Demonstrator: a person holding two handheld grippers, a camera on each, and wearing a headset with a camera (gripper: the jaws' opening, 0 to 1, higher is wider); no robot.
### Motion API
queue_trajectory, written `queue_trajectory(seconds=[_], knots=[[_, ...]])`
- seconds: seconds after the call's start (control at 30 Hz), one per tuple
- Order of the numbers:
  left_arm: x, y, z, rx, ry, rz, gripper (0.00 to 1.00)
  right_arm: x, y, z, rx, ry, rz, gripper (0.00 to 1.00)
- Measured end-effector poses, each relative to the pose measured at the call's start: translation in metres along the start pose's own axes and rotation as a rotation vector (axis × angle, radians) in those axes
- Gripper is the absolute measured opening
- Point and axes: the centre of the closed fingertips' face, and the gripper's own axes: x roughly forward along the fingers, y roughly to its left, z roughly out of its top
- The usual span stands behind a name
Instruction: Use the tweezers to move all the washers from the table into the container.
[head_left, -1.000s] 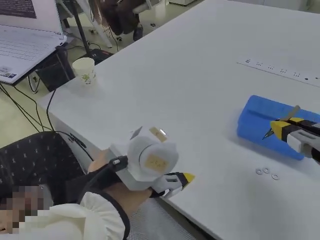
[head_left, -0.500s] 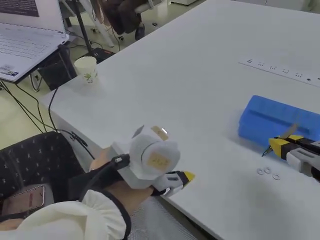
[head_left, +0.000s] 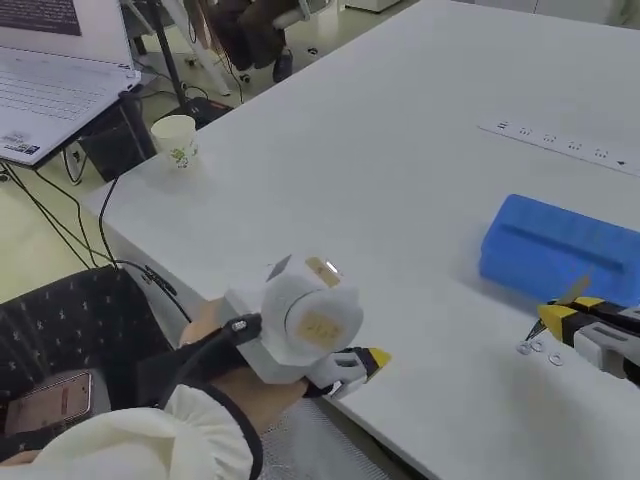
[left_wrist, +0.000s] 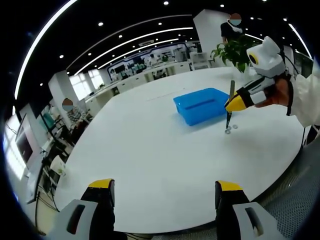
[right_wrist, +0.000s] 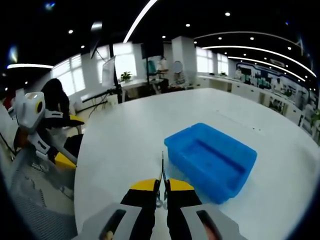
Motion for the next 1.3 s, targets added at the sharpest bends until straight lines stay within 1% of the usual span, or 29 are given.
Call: queue_trajectory(seconds=[0.1, 0.13, 0.2, 0.27, 0.33, 0.47, 0.57, 0.6, 0.63, 0.8, 0.93, 1.13, 1.27, 1.3], knots=[[0.0000, 0.0000, -0.0001, 0.001, 0.001, 0.001, 0.84, 0.0012, 0.0013, -0.0010, 0.005, -0.002, 0.020, 0.04], [-0.0001, 0.0001, -0.0001, 0.001, 0.001, 0.001, 0.84, 0.0013, 0.0011, -0.0016, 0.004, -0.001, 0.020, 0.04], [0.0002, 0.0001, -0.0002, 0.001, 0.002, 0.001, 0.84, 0.0017, 0.0011, -0.0042, -0.029, 0.007, 0.021, 0.04], [0.0006, -0.0002, -0.0004, 0.002, 0.003, 0.000, 0.84, 0.0017, 0.0015, -0.0058, -0.042, 0.013, 0.024, 0.04], [0.0007, -0.0001, -0.0005, 0.003, 0.004, 0.001, 0.84, 0.0019, 0.0030, -0.0069, -0.045, 0.013, 0.034, 0.04], [0.0009, -0.0001, -0.0012, 0.005, 0.008, 0.001, 0.84, 0.0022, 0.0028, -0.0070, -0.063, 0.009, 0.035, 0.04], [0.0011, -0.0001, -0.0016, 0.006, 0.010, 0.002, 0.83, 0.0030, 0.0026, -0.0069, -0.058, 0.005, 0.037, 0.04], [0.0012, 0.0000, -0.0015, 0.005, 0.010, 0.002, 0.83, 0.0038, 0.0030, -0.0087, -0.057, 0.011, 0.039, 0.03], [0.0013, 0.0001, -0.0015, 0.005, 0.010, 0.002, 0.83, 0.0036, 0.0031, -0.0084, -0.057, 0.002, 0.038, 0.03], [0.0009, 0.0003, -0.0018, 0.005, 0.012, 0.004, 0.83, 0.0023, 0.0036, -0.0099, -0.060, -0.007, 0.028, 0.03], [0.0011, 0.0001, -0.0020, 0.008, 0.014, 0.003, 0.83, 0.0018, 0.0016, -0.0100, -0.044, -0.011, 0.024, 0.02], [0.0010, 0.0006, -0.0020, 0.007, 0.014, 0.005, 0.83, 0.0032, 0.0022, -0.0091, -0.062, -0.001, 0.013, 0.02], [0.0012, 0.0011, -0.0018, 0.006, 0.011, 0.006, 0.83, 0.0042, 0.0020, -0.0079, -0.060, 0.004, 0.007, 0.02], [0.0014, 0.0013, -0.0020, 0.005, 0.012, 0.007, 0.83, 0.0046, 0.0019, -0.0072, -0.057, 0.015, 0.003, 0.01]])
